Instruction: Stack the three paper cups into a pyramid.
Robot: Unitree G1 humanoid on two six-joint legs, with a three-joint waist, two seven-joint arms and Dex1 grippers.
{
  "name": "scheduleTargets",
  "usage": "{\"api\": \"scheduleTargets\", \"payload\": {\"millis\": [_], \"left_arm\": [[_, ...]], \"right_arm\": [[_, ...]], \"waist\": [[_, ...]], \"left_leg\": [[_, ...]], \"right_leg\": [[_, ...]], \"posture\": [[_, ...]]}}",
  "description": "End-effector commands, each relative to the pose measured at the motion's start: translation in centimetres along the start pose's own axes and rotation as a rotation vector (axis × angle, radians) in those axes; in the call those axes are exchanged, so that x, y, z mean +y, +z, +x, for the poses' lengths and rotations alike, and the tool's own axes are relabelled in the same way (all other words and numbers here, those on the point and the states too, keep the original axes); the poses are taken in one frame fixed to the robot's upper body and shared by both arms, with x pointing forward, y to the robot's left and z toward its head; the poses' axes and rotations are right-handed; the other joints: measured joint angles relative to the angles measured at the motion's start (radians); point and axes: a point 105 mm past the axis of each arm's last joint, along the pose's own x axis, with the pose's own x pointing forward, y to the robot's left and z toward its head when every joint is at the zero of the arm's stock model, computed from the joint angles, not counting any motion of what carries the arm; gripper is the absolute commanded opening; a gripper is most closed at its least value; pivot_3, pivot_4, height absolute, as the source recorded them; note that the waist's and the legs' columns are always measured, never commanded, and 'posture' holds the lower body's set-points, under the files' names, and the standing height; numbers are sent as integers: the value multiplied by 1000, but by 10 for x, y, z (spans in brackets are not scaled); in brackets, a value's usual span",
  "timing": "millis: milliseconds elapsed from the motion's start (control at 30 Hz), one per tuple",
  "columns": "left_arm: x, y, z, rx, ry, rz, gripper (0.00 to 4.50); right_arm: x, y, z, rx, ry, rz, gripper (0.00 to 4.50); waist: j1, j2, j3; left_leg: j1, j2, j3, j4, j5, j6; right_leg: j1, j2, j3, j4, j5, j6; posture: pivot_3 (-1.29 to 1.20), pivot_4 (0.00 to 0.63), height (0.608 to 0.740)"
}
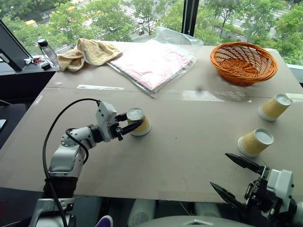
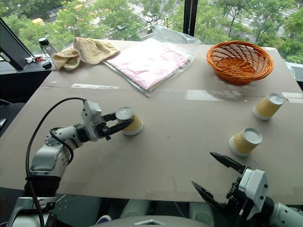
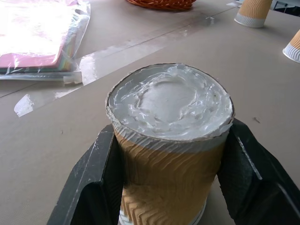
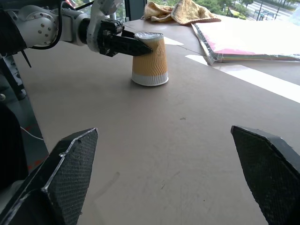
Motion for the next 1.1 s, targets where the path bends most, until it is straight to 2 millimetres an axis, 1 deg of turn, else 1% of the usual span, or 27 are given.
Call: {"api": "scheduleTargets", "payload": {"millis": [33,100,133,233,267,367,433,533,567,600,667,700,733,833,900,1033,1067,1100], "left_arm": [[-10,8,17,-38,-98,25,2104],[-12,13,31,-66,-135,30,2104],[-12,16,41,-75,-139,39,2104],[-15,23,68,-96,-167,58,2104],[-17,24,75,-100,-181,70,2104],[-23,29,99,-118,-211,94,2104],[-26,31,110,-122,-218,106,2104],[-25,28,119,-100,-215,126,2104],[-26,24,120,-82,-226,127,2104],[-26,21,120,-69,-236,129,3115],[-25,19,119,-62,-236,130,3900],[-24,20,119,-63,-234,132,4402],[-24,20,118,-64,-233,133,4463],[-22,23,112,-67,-235,138,4463],[-20,28,107,-87,-227,136,4463],[-18,37,85,-108,-220,132,4463],[-18,39,77,-110,-218,131,4463],[-20,41,66,-118,-221,130,4463]], "right_arm": [[3,13,5,-86,6,-29,4500],[0,15,7,-121,-15,-18,4500],[-1,15,7,-125,-17,-18,4500],[-1,14,8,-117,-23,-23,4500],[-1,14,8,-117,-28,-24,4500],[-2,11,9,-108,-48,-29,4500],[-2,8,8,-93,-62,-39,4500],[-4,7,8,-86,-91,-54,4500],[-5,7,7,-81,-101,-63,4500],[-5,7,7,-77,-107,-68,4500],[-7,7,6,-71,-131,-82,4500],[-8,6,5,-68,-139,-86,4500],[-8,6,5,-62,-143,-89,4500],[-10,5,3,-49,-154,-98,4500],[-11,4,3,-46,-161,-98,4500],[-18,5,-3,-40,-235,-111,4500],[-22,5,-7,-31,-274,-117,4500],[-31,6,-13,-18,-352,-145,4500]], "waist": [[1,0,0],[1,0,0],[0,0,0],[0,0,0],[1,-1,0],[-3,-1,0],[-2,-1,0],[-8,-1,0],[-11,-1,0],[-14,-1,0],[-17,-1,0],[-17,-1,0],[-18,-1,0],[-20,-1,0],[-20,-1,0],[-25,0,0],[-26,0,0],[-27,0,0]], "left_leg": [[0,0,0,0,0,0],[0,0,-1,1,0,0],[0,0,-1,1,0,0],[0,0,-1,1,0,0],[0,-1,-1,1,0,0],[-1,-2,-1,1,0,0],[-1,-2,-1,1,0,0],[-1,-2,-1,1,0,0],[-1,-2,-2,1,0,0],[-1,-2,-2,1,0,0],[-1,-2,-1,1,0,0],[-1,-2,-2,1,0,0],[-1,-2,-2,1,0,0],[-1,-2,-2,1,0,0],[-1,-2,-2,1,0,0],[-1,-2,-2,1,0,0],[-1,-2,-2,1,0,0],[-1,-2,-2,1,0,0]], "right_leg": [[0,0,0,0,0,0],[0,0,-1,0,0,0],[0,0,0,0,0,0],[0,0,0,0,1,-1],[0,0,-1,0,3,2],[1,0,0,0,4,2],[1,0,0,0,4,2],[0,0,0,1,2,4],[0,0,0,1,2,4],[0,0,0,1,2,4],[0,0,0,1,2,4],[0,0,0,1,2,4],[0,0,0,1,2,5],[0,0,-1,1,2,4],[0,0,-1,1,2,4],[0,0,-1,1,3,3],[0,0,0,1,3,3],[0,0,0,1,4,2]], "posture": [[0,150,740],[0,150,740],[0,150,740],[0,150,740],[0,150,740],[0,150,740],[0,150,740],[0,150,740],[0,150,740],[0,150,740],[0,150,740],[0,150,740],[0,150,740],[0,150,740],[0,150,740],[0,150,740],[0,150,740],[0,150,740]]}}
